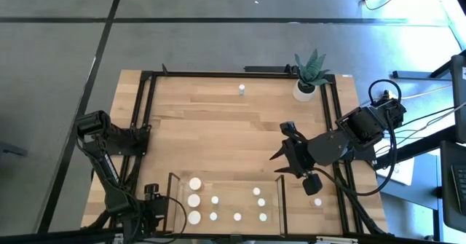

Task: Pick and place medicine bottles onto shelf by color
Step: Put the left pink pill bottle on the shelf aligned with the other pink pill bottle

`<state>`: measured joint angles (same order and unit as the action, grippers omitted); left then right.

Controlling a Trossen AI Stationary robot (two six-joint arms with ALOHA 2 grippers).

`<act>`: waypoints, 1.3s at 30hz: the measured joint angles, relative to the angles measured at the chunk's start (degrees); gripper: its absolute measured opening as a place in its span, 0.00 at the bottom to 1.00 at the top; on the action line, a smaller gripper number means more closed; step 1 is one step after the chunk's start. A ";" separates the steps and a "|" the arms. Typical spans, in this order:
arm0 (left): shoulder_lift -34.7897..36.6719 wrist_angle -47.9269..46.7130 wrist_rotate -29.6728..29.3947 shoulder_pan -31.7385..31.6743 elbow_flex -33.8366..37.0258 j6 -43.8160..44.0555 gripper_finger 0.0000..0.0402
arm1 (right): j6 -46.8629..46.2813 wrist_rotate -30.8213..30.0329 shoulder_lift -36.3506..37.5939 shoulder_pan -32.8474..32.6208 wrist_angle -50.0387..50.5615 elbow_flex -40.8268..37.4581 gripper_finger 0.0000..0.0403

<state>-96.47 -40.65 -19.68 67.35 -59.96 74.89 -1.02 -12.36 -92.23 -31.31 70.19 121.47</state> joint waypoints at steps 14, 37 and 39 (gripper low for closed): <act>0.00 -0.08 -0.01 0.00 0.00 -0.02 0.49 | -0.01 0.00 -0.02 0.02 0.00 0.00 0.39; 0.09 -0.43 0.98 0.00 -0.11 -0.07 0.25 | -0.13 0.00 -0.04 0.02 0.00 0.00 0.39; 0.09 -0.43 1.03 0.00 -0.13 -0.02 0.25 | -0.15 0.00 -0.04 0.02 0.00 0.00 0.39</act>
<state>-96.38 -41.08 -18.66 67.35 -60.10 74.87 -1.17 -12.36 -92.27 -31.29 70.19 121.47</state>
